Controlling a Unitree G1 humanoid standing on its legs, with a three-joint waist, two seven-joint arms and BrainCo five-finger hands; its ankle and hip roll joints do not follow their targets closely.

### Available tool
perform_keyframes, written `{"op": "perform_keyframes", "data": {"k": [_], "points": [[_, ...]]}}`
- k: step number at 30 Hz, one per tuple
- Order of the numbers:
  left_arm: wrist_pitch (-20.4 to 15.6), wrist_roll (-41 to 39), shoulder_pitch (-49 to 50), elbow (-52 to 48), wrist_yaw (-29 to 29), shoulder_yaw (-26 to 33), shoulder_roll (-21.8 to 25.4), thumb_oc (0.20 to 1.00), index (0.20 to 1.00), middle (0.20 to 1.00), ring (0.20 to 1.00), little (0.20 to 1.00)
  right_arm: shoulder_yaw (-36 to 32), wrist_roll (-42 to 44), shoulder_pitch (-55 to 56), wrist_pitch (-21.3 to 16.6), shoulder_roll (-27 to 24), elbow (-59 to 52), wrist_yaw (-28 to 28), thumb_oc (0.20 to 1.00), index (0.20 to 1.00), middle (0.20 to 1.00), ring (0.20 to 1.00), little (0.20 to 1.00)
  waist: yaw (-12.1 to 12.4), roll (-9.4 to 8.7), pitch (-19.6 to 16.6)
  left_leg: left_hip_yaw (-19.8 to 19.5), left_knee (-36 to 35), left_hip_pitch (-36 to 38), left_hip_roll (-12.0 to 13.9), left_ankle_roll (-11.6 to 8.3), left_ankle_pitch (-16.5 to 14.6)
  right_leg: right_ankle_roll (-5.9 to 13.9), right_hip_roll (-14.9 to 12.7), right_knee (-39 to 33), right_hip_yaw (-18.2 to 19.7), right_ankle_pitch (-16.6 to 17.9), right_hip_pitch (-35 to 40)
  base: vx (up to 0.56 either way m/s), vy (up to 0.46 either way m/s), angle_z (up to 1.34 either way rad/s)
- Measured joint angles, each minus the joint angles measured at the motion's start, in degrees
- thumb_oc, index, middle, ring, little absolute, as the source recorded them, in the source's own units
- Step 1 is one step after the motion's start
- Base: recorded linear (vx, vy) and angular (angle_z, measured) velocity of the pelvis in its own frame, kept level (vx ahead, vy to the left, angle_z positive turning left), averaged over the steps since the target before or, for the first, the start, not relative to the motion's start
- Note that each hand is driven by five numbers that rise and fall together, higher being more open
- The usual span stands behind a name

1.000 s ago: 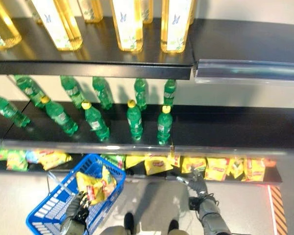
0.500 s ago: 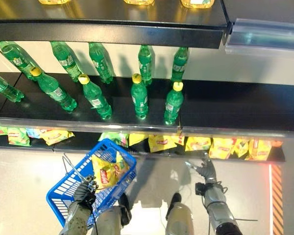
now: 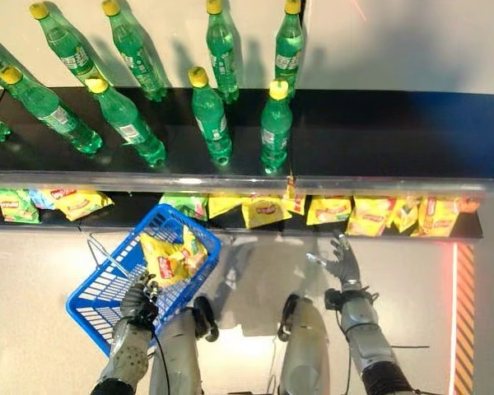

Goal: Pick up the snacks into the basket

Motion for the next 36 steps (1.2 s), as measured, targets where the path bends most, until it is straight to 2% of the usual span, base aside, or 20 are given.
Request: {"op": "perform_keyframes", "data": {"k": [10, 17, 27, 32, 33, 36], "points": [[-0.3, -1.2, 0.4, -0.9, 0.7, -1.5, 0.1, 0.200, 0.200, 0.200, 0.200, 0.200, -2.0, -2.4, -1.8, -3.6, -2.3, -16.1, -4.0, 1.000, 1.000, 1.000, 1.000, 1.000, 0.1, 0.38, 0.3, -0.1, 0.3, -0.2, 0.3, -0.07, -0.1, -0.25, 0.2, 0.4, 0.1, -0.2, -0.3, 0.01, 0.004, -0.01], [-0.8, -1.7, 0.5, -1.4, 0.5, -2.3, 0.2, 0.200, 0.200, 0.200, 0.200, 0.200, -2.6, -4.7, -6.6, -4.3, -4.7, -16.9, -5.2, 1.000, 1.000, 1.000, 1.000, 1.000, 0.3, 0.38, 0.3, -1.1, 0.5, -1.1, 0.0, -0.06, 0.0, -0.39, -0.3, 0.9, -0.7, -0.3, -0.3, 0.02, -0.010, 0.06], [-0.7, -2.7, 1.3, -2.2, 0.0, -3.3, 0.9, 0.200, 0.200, 0.200, 0.200, 0.200, 0.4, -5.5, -15.5, -2.1, -6.9, -8.1, -4.8, 1.000, 1.000, 1.000, 1.000, 1.000, 3.1, 0.40, 0.3, -1.4, 0.4, -1.1, -0.4, 0.10, 0.1, -0.32, -0.8, 1.0, -1.1, -0.4, 0.0, 0.01, -0.011, 0.03], [-0.2, -3.4, 2.6, -3.7, -0.2, -5.0, 1.9, 0.200, 0.200, 0.200, 0.200, 0.200, 4.3, -3.1, -24.0, 0.2, -6.9, -0.2, -4.3, 1.000, 1.000, 1.000, 1.000, 1.000, 3.4, 0.41, 0.3, -1.4, 0.4, -1.1, -0.5, 0.28, 0.2, -0.26, -1.2, 1.0, -1.5, -0.4, 0.3, 0.00, -0.009, 0.05], [0.0, -3.4, 2.6, -3.8, -0.2, -5.0, 2.1, 0.200, 0.200, 0.200, 0.200, 0.200, 5.0, -2.7, -25.4, 0.6, -7.0, 0.9, -4.3, 1.000, 1.000, 1.000, 1.000, 1.000, 4.2, 0.42, 0.3, -1.4, 0.4, -1.1, -0.5, 0.29, 0.2, -0.25, -1.2, 1.0, -1.5, -0.4, 0.4, 0.00, 0.000, 0.00], [0.2, -3.6, 2.8, -4.4, -0.2, -6.1, 2.8, 0.200, 0.200, 0.200, 0.200, 0.200, 6.3, -0.9, -29.3, 1.2, -7.1, 4.5, -4.3, 1.000, 1.000, 1.000, 1.000, 1.000, 4.7, 0.42, 0.3, -1.4, 0.5, -1.1, -0.5, 0.29, 0.2, -0.25, -1.2, 1.0, -1.6, -0.4, 0.4, 0.00, 0.000, 0.00]]}}
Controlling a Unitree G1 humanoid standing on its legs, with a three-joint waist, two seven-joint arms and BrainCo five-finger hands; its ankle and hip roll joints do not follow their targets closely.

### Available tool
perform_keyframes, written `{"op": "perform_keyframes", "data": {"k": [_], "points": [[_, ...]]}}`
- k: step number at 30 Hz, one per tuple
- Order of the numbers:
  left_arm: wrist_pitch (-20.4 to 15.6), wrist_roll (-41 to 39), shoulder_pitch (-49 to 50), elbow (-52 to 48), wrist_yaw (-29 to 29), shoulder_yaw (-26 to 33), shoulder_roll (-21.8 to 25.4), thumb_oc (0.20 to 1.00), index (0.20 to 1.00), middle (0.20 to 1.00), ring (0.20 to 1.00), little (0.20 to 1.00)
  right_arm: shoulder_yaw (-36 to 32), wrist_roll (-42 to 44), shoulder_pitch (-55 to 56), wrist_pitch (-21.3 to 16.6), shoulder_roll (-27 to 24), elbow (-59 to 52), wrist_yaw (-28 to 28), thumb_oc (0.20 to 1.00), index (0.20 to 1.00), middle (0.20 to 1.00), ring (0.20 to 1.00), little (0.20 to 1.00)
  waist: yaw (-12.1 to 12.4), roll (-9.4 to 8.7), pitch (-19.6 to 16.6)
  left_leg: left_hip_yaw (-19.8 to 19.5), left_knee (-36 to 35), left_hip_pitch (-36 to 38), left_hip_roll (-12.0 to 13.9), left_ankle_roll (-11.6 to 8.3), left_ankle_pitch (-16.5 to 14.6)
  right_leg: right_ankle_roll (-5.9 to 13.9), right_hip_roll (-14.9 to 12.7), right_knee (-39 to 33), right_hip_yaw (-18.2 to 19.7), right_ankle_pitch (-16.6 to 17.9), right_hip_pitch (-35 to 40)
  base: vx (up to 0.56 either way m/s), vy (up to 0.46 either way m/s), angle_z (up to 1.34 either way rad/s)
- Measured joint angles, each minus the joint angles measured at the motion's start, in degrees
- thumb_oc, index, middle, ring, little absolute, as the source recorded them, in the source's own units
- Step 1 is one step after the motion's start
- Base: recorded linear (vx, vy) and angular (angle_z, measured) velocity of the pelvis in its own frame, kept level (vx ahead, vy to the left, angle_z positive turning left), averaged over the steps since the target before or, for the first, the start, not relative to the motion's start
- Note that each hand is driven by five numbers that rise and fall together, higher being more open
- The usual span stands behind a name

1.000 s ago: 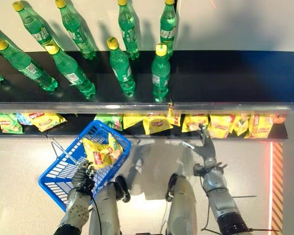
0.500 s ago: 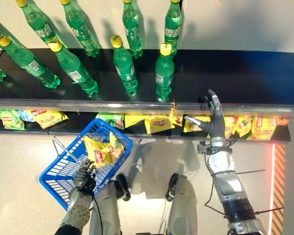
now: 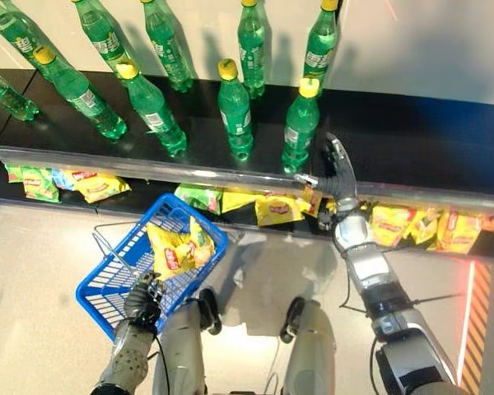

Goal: Pick up the snacks into the basket

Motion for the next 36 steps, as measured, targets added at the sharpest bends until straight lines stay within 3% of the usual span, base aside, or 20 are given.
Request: {"op": "perform_keyframes", "data": {"k": [10, 31, 32, 34, 36], "points": [[0.8, -0.2, 0.4, -1.1, -0.1, -0.6, 0.4, 0.200, 0.200, 0.200, 0.200, 0.200, 1.7, 4.6, -12.9, 1.2, 0.0, 11.3, -0.3, 1.000, 1.000, 1.000, 1.000, 1.000, 1.0, 0.01, 0.0, -0.1, -0.1, 0.0, -0.1, -0.34, 0.2, 0.04, -0.1, -0.2, -0.3, 0.0, 0.2, 0.01, 0.000, 0.00], [1.5, -2.0, 0.7, -1.2, -0.6, -1.2, 1.5, 0.200, 0.200, 0.200, 0.200, 0.200, 4.5, 6.6, -21.5, 2.9, 0.2, 25.0, -0.6, 1.000, 1.000, 1.000, 1.000, 1.000, 1.7, 0.07, 0.0, -1.1, -0.5, -0.1, -1.1, -0.16, 0.5, 0.61, -1.0, -0.3, -1.4, -0.5, 1.3, 0.00, 0.005, 0.03], [1.5, -2.0, 0.8, -1.2, -0.6, -1.2, 1.6, 0.200, 0.200, 0.200, 0.200, 0.200, 4.5, 6.7, -22.1, 2.9, 0.3, 26.2, -0.5, 0.925, 0.925, 0.925, 0.925, 0.925, 1.7, 0.08, 0.0, -1.2, -0.5, -0.1, -1.2, -0.14, 0.6, 0.54, -1.0, -0.2, -1.4, -0.4, 1.3, 0.00, 0.000, 0.00], [1.5, -2.1, 0.8, -1.2, -0.6, -1.2, 1.6, 0.200, 0.200, 0.200, 0.200, 0.200, 4.9, 6.7, -23.5, 2.9, 0.4, 28.5, -0.4, 0.200, 0.200, 0.200, 0.200, 0.200, 1.8, 0.09, 0.0, -1.3, -0.4, -0.1, -1.2, -0.19, 0.2, 0.65, -1.1, -0.2, -1.5, -0.8, 1.4, 0.03, 0.003, 0.01], [1.5, -2.1, 0.8, -1.2, -0.6, -1.3, 1.6, 0.200, 0.200, 0.200, 0.200, 0.200, 5.0, 6.7, -24.4, 3.3, 0.3, 29.4, -0.4, 0.200, 0.200, 0.200, 0.200, 0.200, 1.8, 0.09, 0.0, -1.4, -0.3, -0.1, -1.2, -0.23, 0.4, 0.64, -1.1, -0.1, -1.6, -0.7, 1.5, 0.00, 0.007, 0.02]]}}
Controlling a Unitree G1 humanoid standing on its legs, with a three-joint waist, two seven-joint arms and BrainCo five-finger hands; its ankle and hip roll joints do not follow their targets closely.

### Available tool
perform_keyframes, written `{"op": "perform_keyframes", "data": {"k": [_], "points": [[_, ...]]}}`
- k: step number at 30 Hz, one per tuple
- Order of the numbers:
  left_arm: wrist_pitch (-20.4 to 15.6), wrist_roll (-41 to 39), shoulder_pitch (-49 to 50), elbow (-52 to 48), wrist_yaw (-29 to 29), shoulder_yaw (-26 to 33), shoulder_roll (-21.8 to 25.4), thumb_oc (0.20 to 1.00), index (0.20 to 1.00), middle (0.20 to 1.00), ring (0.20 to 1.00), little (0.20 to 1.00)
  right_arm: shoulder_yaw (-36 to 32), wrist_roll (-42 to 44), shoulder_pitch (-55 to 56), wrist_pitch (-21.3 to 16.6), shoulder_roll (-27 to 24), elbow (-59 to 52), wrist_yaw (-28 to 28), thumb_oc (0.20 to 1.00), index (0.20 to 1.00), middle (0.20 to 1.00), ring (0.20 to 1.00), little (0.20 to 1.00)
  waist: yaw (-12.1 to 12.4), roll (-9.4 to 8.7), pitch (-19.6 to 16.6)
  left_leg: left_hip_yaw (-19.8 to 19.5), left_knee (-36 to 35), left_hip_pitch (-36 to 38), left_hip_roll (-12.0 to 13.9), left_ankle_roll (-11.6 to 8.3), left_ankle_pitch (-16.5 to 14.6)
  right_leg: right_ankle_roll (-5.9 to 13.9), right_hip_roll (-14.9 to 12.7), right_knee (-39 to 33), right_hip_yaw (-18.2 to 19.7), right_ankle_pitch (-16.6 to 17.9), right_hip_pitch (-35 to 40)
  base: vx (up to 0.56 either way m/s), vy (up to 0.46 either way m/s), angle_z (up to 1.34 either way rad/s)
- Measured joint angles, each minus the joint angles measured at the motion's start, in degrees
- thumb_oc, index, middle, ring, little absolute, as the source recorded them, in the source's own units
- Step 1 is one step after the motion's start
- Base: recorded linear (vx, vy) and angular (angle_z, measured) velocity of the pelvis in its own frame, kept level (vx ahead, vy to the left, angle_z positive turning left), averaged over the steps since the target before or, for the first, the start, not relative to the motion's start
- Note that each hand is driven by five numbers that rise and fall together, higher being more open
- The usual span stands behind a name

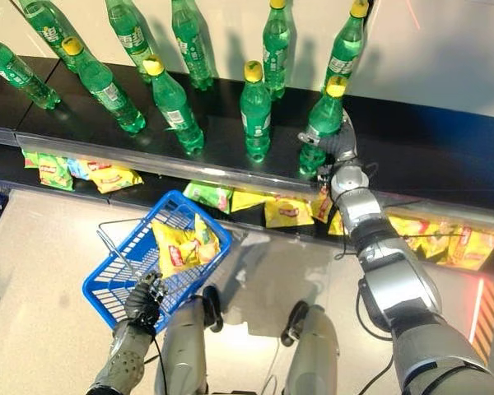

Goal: Pick up the snacks into the basket

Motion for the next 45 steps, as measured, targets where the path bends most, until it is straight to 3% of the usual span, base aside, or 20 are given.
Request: {"op": "perform_keyframes", "data": {"k": [11, 20, 26, 29, 33, 39, 45], "points": [[0.0, 0.0, 0.0, 0.0, 0.1, -0.3, 0.2, 0.200, 0.200, 0.200, 0.200, 0.200, 0.1, 0.0, -2.6, 0.7, 0.0, 3.9, -0.4, 0.200, 0.200, 0.200, 0.200, 0.200, 0.0, 0.16, 0.0, -0.1, -0.1, 0.1, -0.3, 0.09, 0.1, 0.07, -0.3, 0.0, -0.2, 0.0, 0.2, 0.00, 0.005, 0.00], [0.0, 0.0, -0.3, 0.0, 0.1, -0.6, 0.2, 0.200, 0.200, 0.200, 0.200, 0.200, 0.0, 0.0, -0.3, 1.0, -0.1, -0.3, -1.8, 0.200, 0.200, 0.200, 0.200, 0.200, -0.2, 0.27, 0.0, 0.1, -0.3, 0.1, -0.2, 0.13, 0.1, 0.01, -0.2, -0.1, -0.2, 0.1, 0.1, -0.01, 0.000, 0.00], [0.0, 0.0, -0.9, 0.0, 0.5, -0.6, 0.0, 0.200, 0.200, 0.200, 0.200, 0.200, -2.0, -0.1, 8.9, 0.9, -0.6, -12.9, -3.1, 0.200, 0.200, 0.200, 0.200, 0.200, -0.3, 0.29, 0.0, 0.1, -0.2, 0.0, -0.1, 0.09, 0.1, 0.00, -0.1, -0.1, -0.1, 0.1, -0.1, 0.00, 0.000, 0.00], [-0.1, 0.0, -1.6, -0.1, 0.8, -0.9, -0.8, 0.200, 0.200, 0.200, 0.200, 0.200, -6.4, -0.8, 20.7, 0.3, -0.5, -27.3, -3.3, 0.200, 0.200, 0.200, 0.200, 0.200, -0.1, 0.66, 0.2, 0.0, -0.1, -0.1, -0.1, -0.01, 0.0, 0.05, 0.1, -0.1, 0.0, 0.0, 0.0, 0.00, 0.000, 0.00], [-0.2, 0.1, -2.0, -0.2, 1.0, -0.3, -1.6, 0.200, 0.200, 0.200, 0.200, 0.200, -11.4, -1.4, 31.0, -1.1, 0.2, -38.4, -3.5, 0.200, 0.200, 0.200, 0.200, 0.200, -0.5, 0.86, 0.3, 0.0, -0.2, -0.1, 0.0, 0.08, -0.1, -0.01, 0.2, -0.1, -0.1, -0.1, -0.1, 0.00, 0.000, 0.00], [-0.6, 0.1, -1.7, -0.2, 1.2, 0.7, -2.2, 0.200, 0.200, 0.200, 0.200, 0.200, -13.4, 0.1, 43.7, -4.3, 2.5, -48.4, -0.9, 0.200, 0.200, 0.200, 0.200, 0.200, -2.2, 0.78, 0.5, -0.1, -0.5, -0.2, 0.0, 0.03, -0.1, 0.02, 0.2, -0.2, -0.2, -0.1, -0.2, 0.00, 0.000, 0.00], [-0.8, 0.1, -0.9, -2.3, 1.2, 0.9, -2.1, 0.200, 0.200, 0.200, 0.200, 0.200, -13.4, 1.1, 45.9, -5.6, 2.7, -54.8, 1.9, 0.200, 0.200, 0.200, 0.200, 0.200, -2.1, 0.39, 1.4, -0.2, -0.6, -0.3, -0.1, 0.21, -0.2, 0.01, 0.2, -0.2, -0.3, -0.1, -0.3, 0.00, 0.001, 0.01]]}}
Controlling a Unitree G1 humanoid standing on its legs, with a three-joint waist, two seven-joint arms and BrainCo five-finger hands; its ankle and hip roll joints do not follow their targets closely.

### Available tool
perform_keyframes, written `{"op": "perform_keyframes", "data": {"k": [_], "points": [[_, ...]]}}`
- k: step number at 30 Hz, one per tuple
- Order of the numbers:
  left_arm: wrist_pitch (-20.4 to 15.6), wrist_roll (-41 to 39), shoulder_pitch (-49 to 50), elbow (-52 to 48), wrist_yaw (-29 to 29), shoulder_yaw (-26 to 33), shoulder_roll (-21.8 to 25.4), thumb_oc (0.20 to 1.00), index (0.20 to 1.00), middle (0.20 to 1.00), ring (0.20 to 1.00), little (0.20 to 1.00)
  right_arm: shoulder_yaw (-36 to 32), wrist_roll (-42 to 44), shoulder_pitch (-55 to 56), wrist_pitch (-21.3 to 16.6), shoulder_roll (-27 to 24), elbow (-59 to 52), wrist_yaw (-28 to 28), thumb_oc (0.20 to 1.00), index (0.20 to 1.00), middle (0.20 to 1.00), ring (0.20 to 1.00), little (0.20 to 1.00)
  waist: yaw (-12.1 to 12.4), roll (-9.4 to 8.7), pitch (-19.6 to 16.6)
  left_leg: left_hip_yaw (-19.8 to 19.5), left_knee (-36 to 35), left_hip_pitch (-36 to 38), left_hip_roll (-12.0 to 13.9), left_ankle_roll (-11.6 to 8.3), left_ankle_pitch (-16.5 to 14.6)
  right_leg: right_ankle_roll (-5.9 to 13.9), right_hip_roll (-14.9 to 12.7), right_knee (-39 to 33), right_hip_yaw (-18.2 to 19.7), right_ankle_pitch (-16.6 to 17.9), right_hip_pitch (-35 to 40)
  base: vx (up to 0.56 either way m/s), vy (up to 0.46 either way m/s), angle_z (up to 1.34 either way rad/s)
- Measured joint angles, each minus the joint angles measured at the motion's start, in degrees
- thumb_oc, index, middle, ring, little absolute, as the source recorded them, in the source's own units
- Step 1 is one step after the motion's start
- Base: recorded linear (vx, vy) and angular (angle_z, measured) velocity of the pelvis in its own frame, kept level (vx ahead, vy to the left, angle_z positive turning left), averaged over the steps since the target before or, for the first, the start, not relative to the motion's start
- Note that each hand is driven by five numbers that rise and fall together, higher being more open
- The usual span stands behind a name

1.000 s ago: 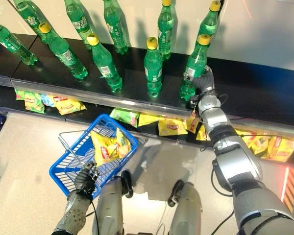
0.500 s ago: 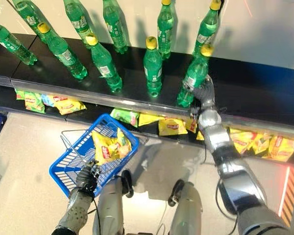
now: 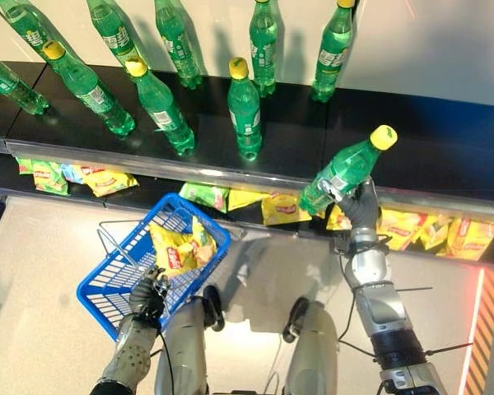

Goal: Pick up the snacks into the basket

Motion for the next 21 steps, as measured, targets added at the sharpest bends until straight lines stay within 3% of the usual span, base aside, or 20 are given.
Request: {"op": "perform_keyframes", "data": {"k": [5, 9, 16, 21], "points": [[-0.1, 0.0, 1.6, -3.9, 0.0, -0.1, 0.4, 0.200, 0.200, 0.200, 0.200, 0.200, 1.7, 3.4, -1.8, -1.8, 0.8, -4.0, 3.1, 0.200, 0.200, 0.200, 0.200, 0.200, 0.4, -1.11, 0.7, -0.3, 0.1, -0.5, -0.2, -0.25, 0.2, 0.01, 0.0, -0.1, -0.4, 0.0, 0.0, 0.00, 0.002, 0.02], [0.0, 0.0, 3.1, -10.4, 0.0, -0.6, 0.8, 0.200, 0.200, 0.200, 0.200, 0.200, 7.5, 3.9, -4.6, -1.7, 0.3, -4.0, 5.3, 0.200, 0.200, 0.200, 0.200, 0.200, 0.8, -1.63, 1.4, -1.1, 0.0, -0.4, -0.5, -0.21, 0.3, 0.05, 0.0, -0.6, -1.6, 0.0, 1.3, 0.00, -0.026, 0.11], [0.2, 0.0, 3.5, -23.2, -1.6, -3.3, 4.7, 0.200, 0.200, 0.200, 0.200, 0.200, 18.6, 2.5, -14.1, 1.2, 0.4, 2.9, 8.1, 0.200, 0.200, 0.200, 0.200, 0.200, 5.3, -1.56, 2.1, -3.4, -2.5, 0.5, -2.2, 0.15, 2.1, 0.34, -1.2, -1.3, -4.6, -0.4, 4.4, 0.01, -0.040, 0.26], [0.2, -0.1, 5.0, -28.2, -2.3, -2.9, 8.2, 0.200, 0.200, 0.200, 0.200, 0.200, 21.7, 2.2, -19.4, 2.7, 2.1, 6.4, 9.5, 0.200, 0.200, 0.200, 0.200, 0.200, 9.8, -1.12, 2.7, -4.6, -3.0, 0.4, -3.0, 0.19, 2.8, 0.88, -2.1, -1.5, -6.9, -0.8, 6.4, 0.01, -0.033, 0.28]]}}
